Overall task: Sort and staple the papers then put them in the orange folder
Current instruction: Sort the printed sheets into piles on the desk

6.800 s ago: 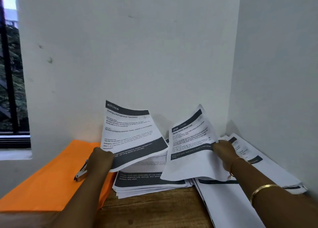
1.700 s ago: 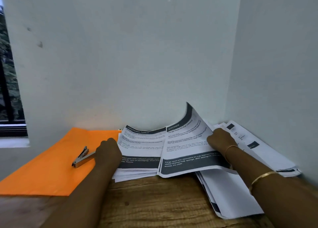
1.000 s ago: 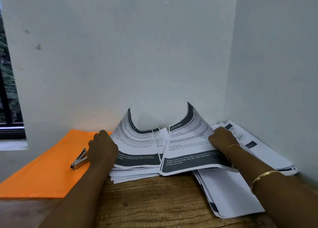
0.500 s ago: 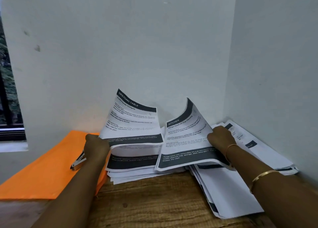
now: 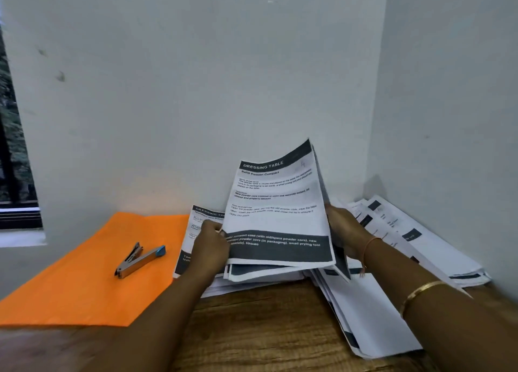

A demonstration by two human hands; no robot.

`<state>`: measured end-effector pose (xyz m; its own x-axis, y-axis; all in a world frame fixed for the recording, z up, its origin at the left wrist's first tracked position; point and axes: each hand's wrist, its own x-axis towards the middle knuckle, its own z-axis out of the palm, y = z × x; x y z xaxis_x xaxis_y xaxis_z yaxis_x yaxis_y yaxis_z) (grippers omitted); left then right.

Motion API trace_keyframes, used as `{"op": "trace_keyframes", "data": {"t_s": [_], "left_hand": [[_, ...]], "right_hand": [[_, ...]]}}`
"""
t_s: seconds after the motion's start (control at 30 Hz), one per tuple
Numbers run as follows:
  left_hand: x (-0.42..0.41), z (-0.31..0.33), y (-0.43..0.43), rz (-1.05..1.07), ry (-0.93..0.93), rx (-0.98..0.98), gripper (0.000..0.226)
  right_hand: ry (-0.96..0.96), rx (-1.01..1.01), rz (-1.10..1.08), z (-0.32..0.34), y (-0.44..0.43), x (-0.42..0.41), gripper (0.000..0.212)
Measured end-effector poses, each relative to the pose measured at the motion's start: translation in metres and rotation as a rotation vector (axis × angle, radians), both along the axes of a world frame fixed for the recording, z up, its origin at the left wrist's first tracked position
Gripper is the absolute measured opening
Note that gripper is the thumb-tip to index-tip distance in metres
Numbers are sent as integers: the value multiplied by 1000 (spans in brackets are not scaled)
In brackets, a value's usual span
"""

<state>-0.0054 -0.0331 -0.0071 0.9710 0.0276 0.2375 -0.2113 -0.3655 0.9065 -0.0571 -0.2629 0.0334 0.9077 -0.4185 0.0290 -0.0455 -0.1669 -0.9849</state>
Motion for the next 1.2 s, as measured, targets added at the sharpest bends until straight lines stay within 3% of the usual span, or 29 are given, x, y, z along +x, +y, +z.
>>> {"op": "trace_keyframes", "data": {"t_s": [0.27, 0.4, 0.53, 0.73, 0.9, 0.97, 1.1, 1.2], "left_hand": [[-7, -1, -6, -135, -13, -119, 54], [-9, 4, -4, -133, -164, -135, 56], [-14, 10, -6, -178, -335, -167, 54], [-18, 6, -8, -237, -351, -57, 62], [-12, -2, -5, -274, -252, 148, 69], [-8, -5, 0, -239, -258, 249, 62], [-1, -3, 19, 95, -203, 764, 48], [1, -1, 34, 250, -80, 852, 37]], "right_hand": [[-184, 0, 257, 4, 4, -6, 84], [-288, -101, 175, 9, 7, -4, 24], [-485, -167, 25, 23, 13, -7, 36], [-552, -249, 78, 24, 18, -10, 21], [-368, -386, 40, 4, 15, -6, 14], [-355, -460, -30, 1, 13, -3, 22], [-435, -542, -144, 6, 12, 0, 17], [-444, -629, -271, 8, 9, 3, 15]]}}
